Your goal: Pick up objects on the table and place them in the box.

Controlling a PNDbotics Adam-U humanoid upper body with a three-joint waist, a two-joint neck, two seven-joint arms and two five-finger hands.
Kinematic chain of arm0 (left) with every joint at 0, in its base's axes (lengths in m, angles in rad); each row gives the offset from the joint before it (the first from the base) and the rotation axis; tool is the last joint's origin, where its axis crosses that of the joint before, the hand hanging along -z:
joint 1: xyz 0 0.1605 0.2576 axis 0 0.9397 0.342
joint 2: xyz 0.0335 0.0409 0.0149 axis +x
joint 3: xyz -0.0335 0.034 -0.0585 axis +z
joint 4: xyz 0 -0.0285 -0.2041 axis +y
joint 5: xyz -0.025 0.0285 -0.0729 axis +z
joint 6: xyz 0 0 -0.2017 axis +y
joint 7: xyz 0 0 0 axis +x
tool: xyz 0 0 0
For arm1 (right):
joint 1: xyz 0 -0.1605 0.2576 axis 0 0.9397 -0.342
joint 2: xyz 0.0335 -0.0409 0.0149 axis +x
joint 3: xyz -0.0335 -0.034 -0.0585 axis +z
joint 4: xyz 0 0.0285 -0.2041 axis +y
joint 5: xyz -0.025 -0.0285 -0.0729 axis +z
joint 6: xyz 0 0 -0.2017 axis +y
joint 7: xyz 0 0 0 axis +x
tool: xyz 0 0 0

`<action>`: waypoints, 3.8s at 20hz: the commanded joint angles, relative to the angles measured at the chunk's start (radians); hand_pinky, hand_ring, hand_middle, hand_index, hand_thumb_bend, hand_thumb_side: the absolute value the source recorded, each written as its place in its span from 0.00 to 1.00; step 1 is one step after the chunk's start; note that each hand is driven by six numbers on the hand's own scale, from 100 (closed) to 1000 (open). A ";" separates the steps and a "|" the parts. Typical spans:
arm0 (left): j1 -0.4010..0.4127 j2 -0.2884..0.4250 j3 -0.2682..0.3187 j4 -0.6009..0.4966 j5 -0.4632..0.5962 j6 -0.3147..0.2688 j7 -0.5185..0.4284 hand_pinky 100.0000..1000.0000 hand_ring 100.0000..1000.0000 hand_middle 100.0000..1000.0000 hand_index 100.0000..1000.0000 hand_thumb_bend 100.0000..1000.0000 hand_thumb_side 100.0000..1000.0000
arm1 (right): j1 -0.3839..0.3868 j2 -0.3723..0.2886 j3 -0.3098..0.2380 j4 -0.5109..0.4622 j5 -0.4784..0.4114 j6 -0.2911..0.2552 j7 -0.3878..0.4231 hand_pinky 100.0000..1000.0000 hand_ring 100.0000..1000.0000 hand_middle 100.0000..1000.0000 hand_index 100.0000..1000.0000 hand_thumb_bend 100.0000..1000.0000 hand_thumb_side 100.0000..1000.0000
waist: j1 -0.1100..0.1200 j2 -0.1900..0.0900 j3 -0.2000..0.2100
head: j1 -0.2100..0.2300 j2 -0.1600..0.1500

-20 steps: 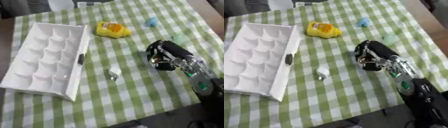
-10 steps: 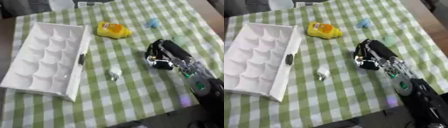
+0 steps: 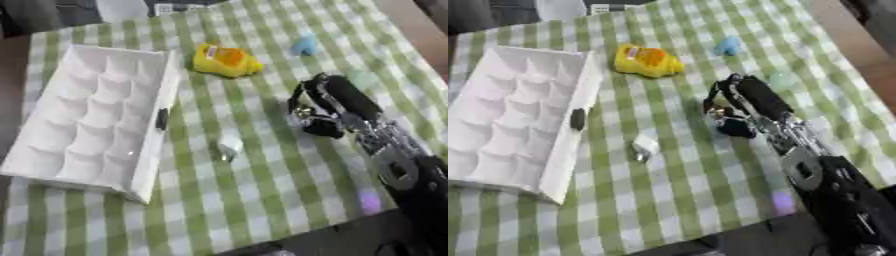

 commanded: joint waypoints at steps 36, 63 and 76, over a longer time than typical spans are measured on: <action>-0.011 0.004 -0.039 -0.016 0.002 0.012 -0.039 0.72 0.59 0.90 0.85 0.18 0.90 | -0.329 -0.123 0.144 -0.122 -0.055 -0.148 0.100 0.00 0.00 0.00 0.07 0.00 0.00 | -0.101 -0.042 0.167 | -0.036 -0.002; -0.092 -0.054 -0.127 -0.044 0.023 0.017 -0.121 0.72 0.59 0.90 0.85 0.19 0.88 | -0.515 -0.032 0.180 0.167 0.022 -0.201 0.147 0.00 0.00 0.03 0.11 0.00 0.02 | -0.134 -0.007 0.412 | -0.129 -0.003; -0.090 -0.055 -0.125 -0.049 0.020 0.017 -0.121 0.72 0.59 0.90 0.85 0.20 0.88 | -0.483 0.034 0.245 0.263 -0.023 -0.389 0.502 0.80 0.80 0.88 0.96 0.00 0.43 | -0.128 0.002 0.396 | -0.126 -0.002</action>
